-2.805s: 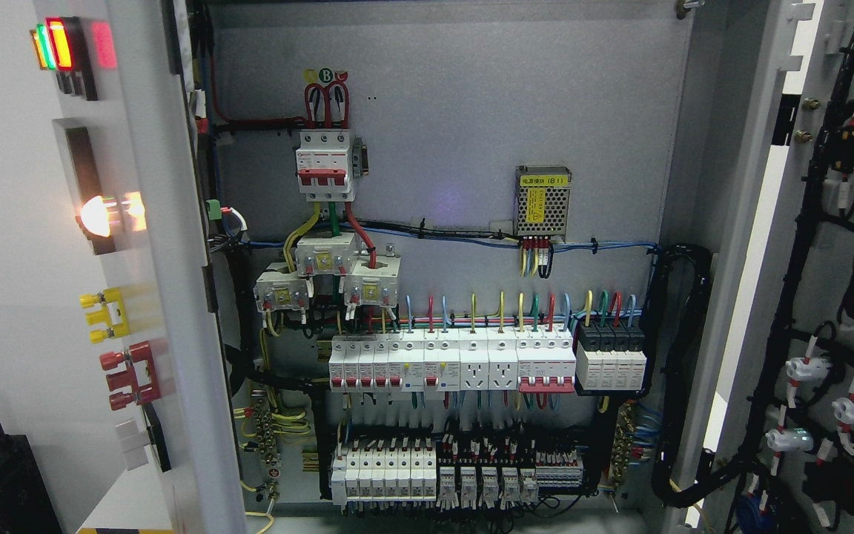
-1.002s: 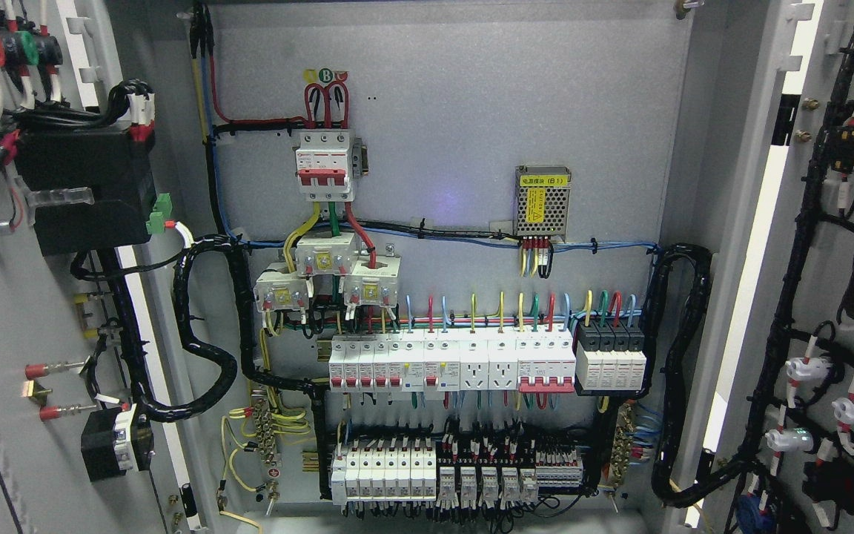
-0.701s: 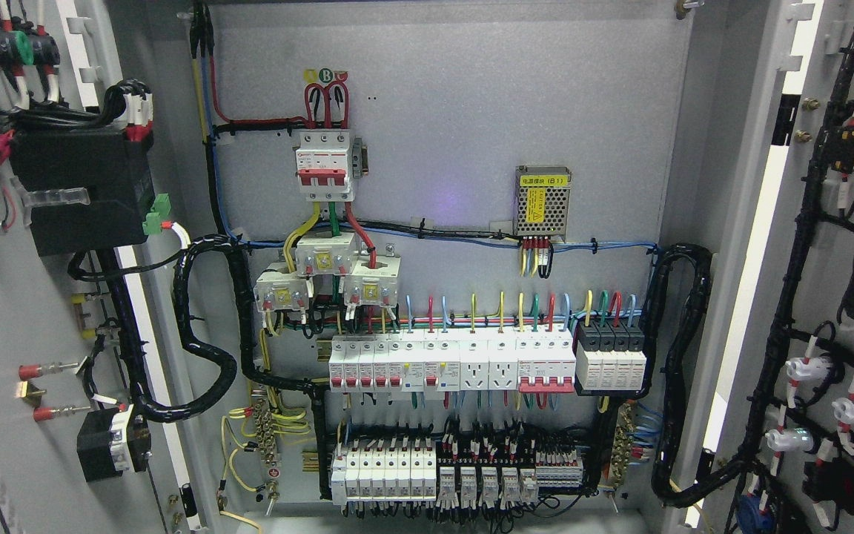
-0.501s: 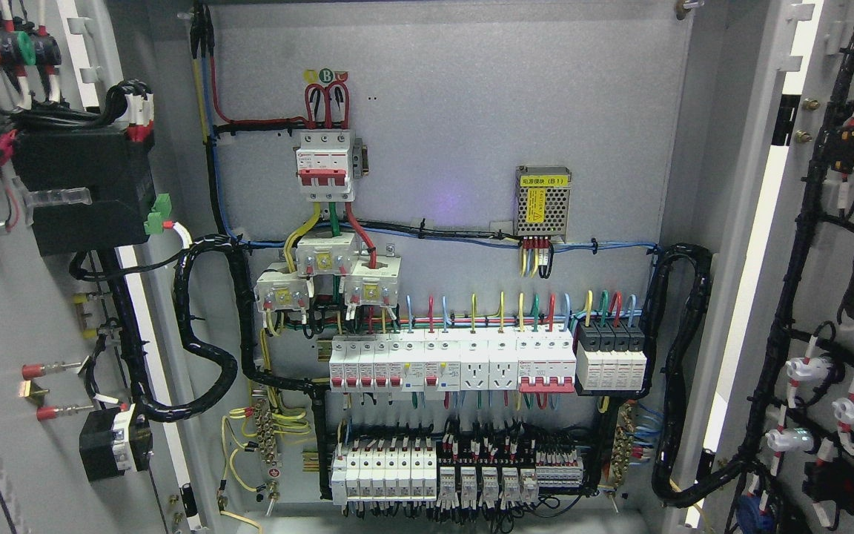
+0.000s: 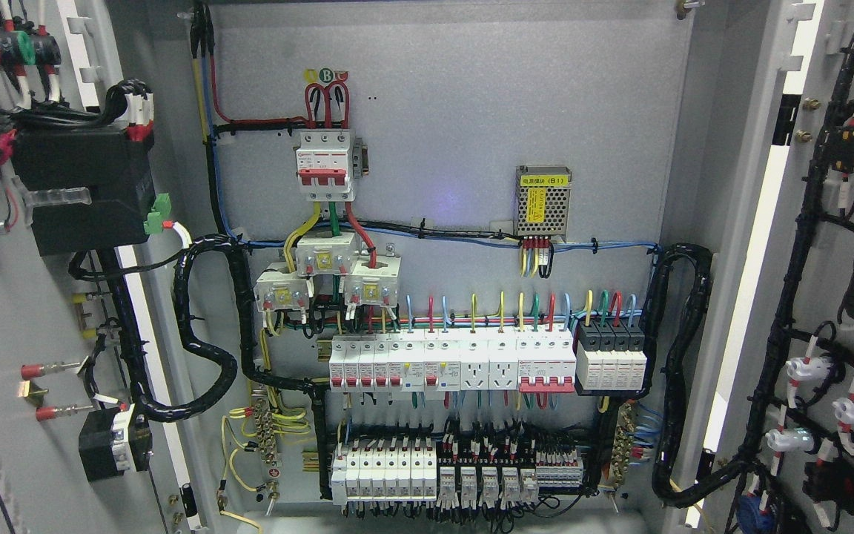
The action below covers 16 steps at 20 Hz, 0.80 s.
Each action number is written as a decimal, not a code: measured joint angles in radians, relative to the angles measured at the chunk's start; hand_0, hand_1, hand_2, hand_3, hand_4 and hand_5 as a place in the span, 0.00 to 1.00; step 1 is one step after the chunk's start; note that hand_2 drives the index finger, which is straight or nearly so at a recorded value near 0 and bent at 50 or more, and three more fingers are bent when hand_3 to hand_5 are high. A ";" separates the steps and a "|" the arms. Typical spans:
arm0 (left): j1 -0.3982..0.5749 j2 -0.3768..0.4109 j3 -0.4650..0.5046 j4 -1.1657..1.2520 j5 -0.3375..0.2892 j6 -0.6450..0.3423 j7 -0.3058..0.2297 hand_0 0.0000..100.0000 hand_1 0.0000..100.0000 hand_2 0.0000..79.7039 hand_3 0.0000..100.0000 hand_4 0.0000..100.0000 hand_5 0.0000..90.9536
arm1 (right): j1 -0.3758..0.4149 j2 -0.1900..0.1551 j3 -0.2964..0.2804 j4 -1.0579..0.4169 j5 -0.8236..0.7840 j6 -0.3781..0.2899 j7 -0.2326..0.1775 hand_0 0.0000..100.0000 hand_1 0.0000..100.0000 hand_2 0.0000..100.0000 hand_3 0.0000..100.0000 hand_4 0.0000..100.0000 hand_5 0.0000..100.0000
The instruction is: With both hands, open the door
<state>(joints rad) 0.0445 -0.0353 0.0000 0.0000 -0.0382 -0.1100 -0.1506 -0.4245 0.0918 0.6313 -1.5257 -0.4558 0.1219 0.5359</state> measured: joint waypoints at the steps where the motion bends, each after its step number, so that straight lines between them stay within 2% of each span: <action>1: 0.000 0.000 0.000 0.000 0.000 0.000 0.000 0.00 0.00 0.00 0.00 0.03 0.00 | 0.008 -0.001 -0.012 0.001 -0.001 -0.019 -0.017 0.11 0.00 0.00 0.00 0.00 0.00; 7: 0.000 0.000 0.000 0.000 0.000 0.000 0.000 0.00 0.00 0.00 0.00 0.03 0.00 | 0.079 -0.012 -0.077 -0.014 -0.003 -0.101 -0.109 0.11 0.00 0.00 0.00 0.00 0.00; 11: 0.000 0.000 0.000 0.000 0.000 0.000 0.000 0.00 0.00 0.00 0.00 0.03 0.00 | 0.159 -0.037 -0.105 -0.035 -0.004 -0.118 -0.127 0.11 0.00 0.00 0.00 0.00 0.00; 16: 0.000 0.000 0.000 0.000 0.000 0.000 0.000 0.00 0.00 0.00 0.00 0.03 0.00 | 0.272 -0.089 -0.134 -0.062 -0.004 -0.195 -0.133 0.11 0.00 0.00 0.00 0.00 0.00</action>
<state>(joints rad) 0.0445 -0.0353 0.0000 0.0000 -0.0382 -0.1102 -0.1507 -0.1524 0.0024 0.4973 -1.5880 -0.4600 -0.0731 0.4034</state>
